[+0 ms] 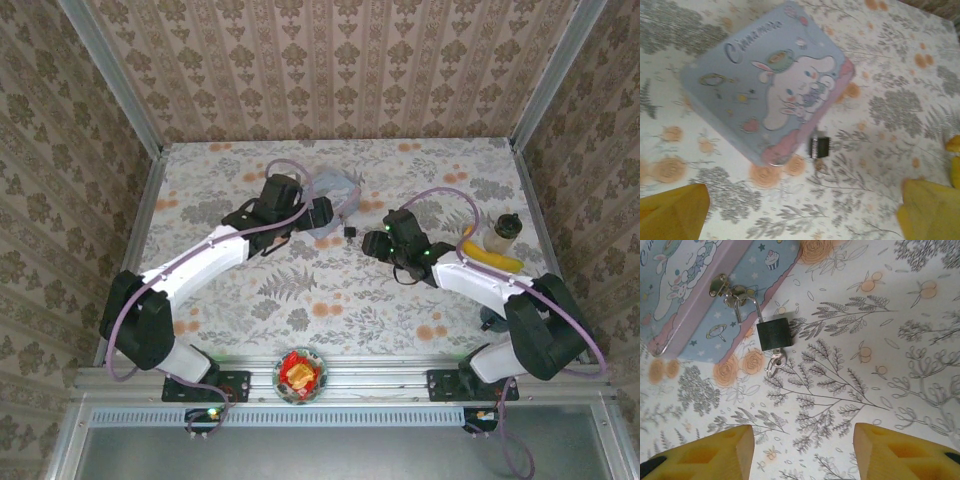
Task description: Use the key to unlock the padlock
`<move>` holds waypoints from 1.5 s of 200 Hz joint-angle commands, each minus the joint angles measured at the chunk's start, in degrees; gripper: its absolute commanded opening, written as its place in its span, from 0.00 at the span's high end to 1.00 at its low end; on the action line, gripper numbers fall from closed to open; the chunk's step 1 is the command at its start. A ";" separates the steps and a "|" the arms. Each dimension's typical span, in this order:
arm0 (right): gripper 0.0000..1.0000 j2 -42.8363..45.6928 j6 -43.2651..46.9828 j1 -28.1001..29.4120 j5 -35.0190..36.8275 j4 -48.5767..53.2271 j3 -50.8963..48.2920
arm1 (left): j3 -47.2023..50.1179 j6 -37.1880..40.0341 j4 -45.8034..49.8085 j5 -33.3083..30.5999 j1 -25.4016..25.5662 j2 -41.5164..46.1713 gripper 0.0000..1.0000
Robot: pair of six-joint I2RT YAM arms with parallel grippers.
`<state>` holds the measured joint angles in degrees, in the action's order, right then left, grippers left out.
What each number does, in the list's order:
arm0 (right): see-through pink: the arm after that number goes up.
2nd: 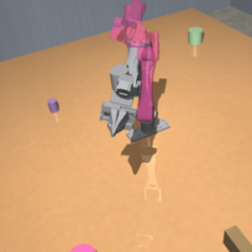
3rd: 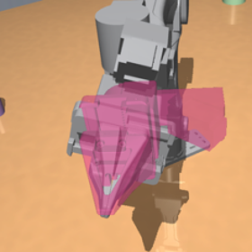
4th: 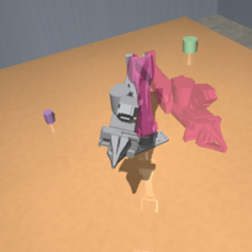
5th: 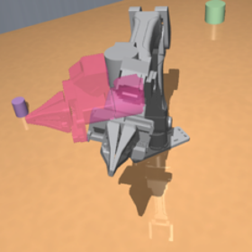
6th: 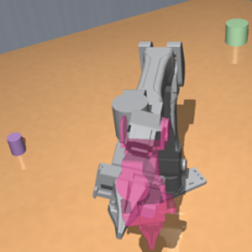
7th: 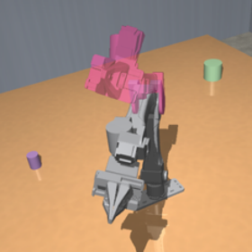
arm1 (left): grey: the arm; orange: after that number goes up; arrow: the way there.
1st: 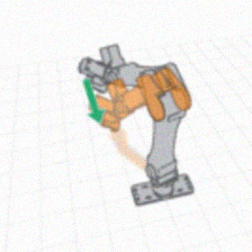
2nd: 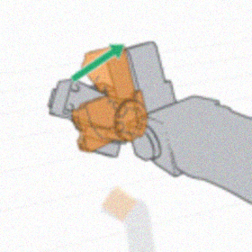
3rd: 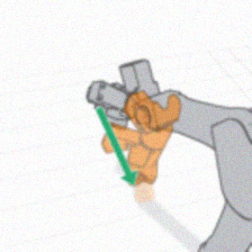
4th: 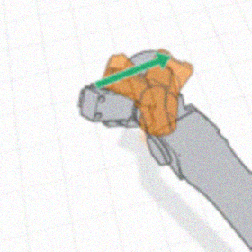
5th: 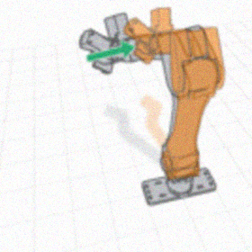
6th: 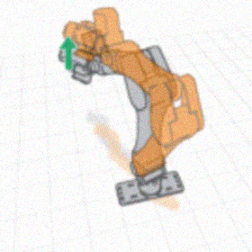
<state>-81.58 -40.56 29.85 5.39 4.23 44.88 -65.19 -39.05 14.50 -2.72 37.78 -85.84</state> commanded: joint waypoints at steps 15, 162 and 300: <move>0.46 1.55 4.39 1.22 6.65 8.55 3.47 | -1.95 7.74 2.27 -1.91 -3.24 -1.92 0.00; 0.47 -2.10 7.09 3.10 7.22 13.04 7.63 | -53.49 28.54 17.37 9.76 -8.60 -44.14 0.00; 0.38 -34.99 16.45 5.93 14.10 17.07 34.61 | -61.18 33.35 21.45 22.12 -8.60 -52.62 0.10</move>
<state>-114.37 -25.34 35.53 15.99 18.44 76.86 -124.09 -6.94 34.35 15.90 29.15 -137.21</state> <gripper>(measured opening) 0.625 0.921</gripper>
